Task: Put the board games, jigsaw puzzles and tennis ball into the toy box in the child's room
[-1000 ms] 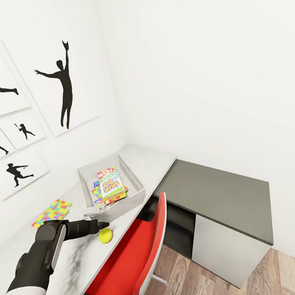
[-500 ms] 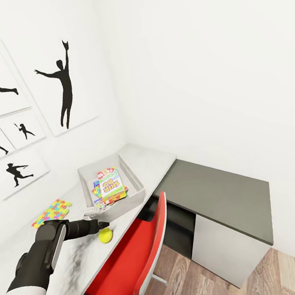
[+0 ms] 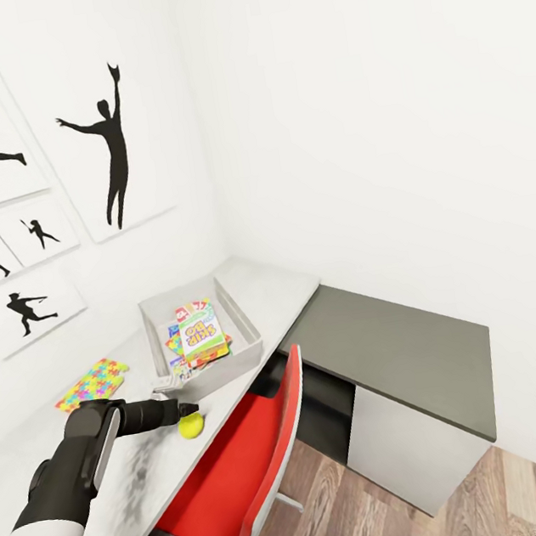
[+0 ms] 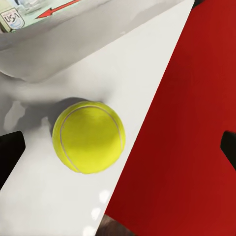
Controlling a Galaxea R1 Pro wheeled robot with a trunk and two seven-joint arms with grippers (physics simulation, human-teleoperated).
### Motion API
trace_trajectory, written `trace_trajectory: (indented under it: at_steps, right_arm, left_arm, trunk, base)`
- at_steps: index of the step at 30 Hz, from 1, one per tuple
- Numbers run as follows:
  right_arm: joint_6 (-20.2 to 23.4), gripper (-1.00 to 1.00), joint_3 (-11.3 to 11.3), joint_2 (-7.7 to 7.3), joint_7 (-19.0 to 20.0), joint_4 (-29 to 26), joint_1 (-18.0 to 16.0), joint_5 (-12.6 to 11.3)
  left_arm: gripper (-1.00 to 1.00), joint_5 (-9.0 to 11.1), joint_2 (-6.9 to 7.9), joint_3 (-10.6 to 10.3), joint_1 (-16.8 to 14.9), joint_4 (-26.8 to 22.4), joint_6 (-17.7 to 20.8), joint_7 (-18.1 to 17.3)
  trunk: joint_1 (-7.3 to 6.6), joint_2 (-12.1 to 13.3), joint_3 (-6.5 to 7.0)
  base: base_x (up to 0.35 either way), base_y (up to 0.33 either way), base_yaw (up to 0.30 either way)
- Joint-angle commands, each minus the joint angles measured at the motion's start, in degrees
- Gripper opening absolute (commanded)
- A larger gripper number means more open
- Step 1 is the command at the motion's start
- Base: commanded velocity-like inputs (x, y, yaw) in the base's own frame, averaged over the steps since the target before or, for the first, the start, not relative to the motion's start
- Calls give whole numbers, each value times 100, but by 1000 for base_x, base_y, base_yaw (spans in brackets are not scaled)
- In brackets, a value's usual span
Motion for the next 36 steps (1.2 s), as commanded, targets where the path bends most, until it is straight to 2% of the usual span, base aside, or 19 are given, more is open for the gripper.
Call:
trace_trajectory:
  at_steps: [1,36]
  right_arm:
    - [25,100,-2,-2,10,-2,0,-4]
    - [29,100,-2,-3,10,-2,-3,-4]
  left_arm:
    - [100,-18,-1,8,-4,2,31,-32]
    - [100,7,-1,10,-4,12,16,87]
  trunk:
    - [3,-10,-18]
    - [3,-10,-343]
  base:
    - [0,0,0]
    - [0,0,0]
